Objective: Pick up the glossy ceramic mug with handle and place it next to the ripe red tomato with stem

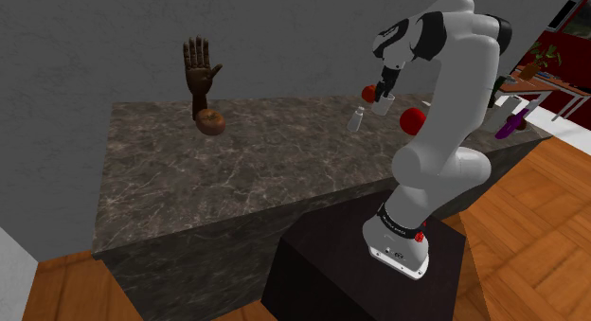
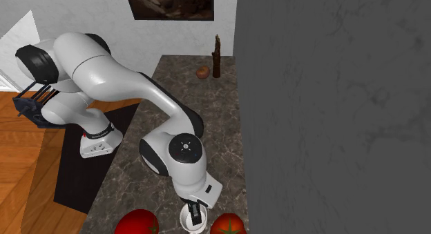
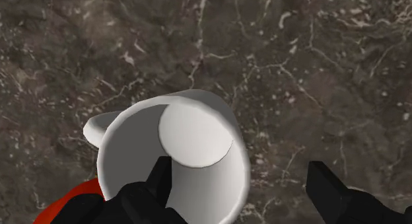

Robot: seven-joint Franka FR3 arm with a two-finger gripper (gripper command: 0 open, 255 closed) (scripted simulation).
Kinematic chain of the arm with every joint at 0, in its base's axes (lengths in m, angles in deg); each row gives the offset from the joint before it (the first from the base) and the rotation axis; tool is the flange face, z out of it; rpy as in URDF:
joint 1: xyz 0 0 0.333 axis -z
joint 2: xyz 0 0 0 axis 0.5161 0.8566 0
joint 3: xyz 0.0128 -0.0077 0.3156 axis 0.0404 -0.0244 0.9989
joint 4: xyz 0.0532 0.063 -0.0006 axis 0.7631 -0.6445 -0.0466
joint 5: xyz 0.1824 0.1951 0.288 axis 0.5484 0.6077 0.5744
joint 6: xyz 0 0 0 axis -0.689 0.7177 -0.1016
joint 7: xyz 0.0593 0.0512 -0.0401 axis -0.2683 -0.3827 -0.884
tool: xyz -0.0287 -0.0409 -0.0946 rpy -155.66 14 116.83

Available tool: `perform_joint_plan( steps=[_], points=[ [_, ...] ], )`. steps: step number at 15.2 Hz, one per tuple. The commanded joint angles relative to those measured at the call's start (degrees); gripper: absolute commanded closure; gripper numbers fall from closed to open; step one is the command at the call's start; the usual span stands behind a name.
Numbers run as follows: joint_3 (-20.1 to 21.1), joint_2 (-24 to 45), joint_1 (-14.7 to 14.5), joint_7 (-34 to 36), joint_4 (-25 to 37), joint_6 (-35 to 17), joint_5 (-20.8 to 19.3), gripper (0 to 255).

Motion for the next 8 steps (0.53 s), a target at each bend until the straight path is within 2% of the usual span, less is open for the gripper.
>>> perform_joint_plan(
  steps=[1, 5, 8],
  points=[
    [0.0, 0.0, 0.0, 0.0, 0.0, 0.0, 0.0, 0],
    [-0.37, -2.45, -0.51, 0.57, 3.91, 6.26, -0.92, 0],
    [-0.37, -2.46, -0.51, 0.57, 3.91, 6.26, -0.92, 0]
  ],
)
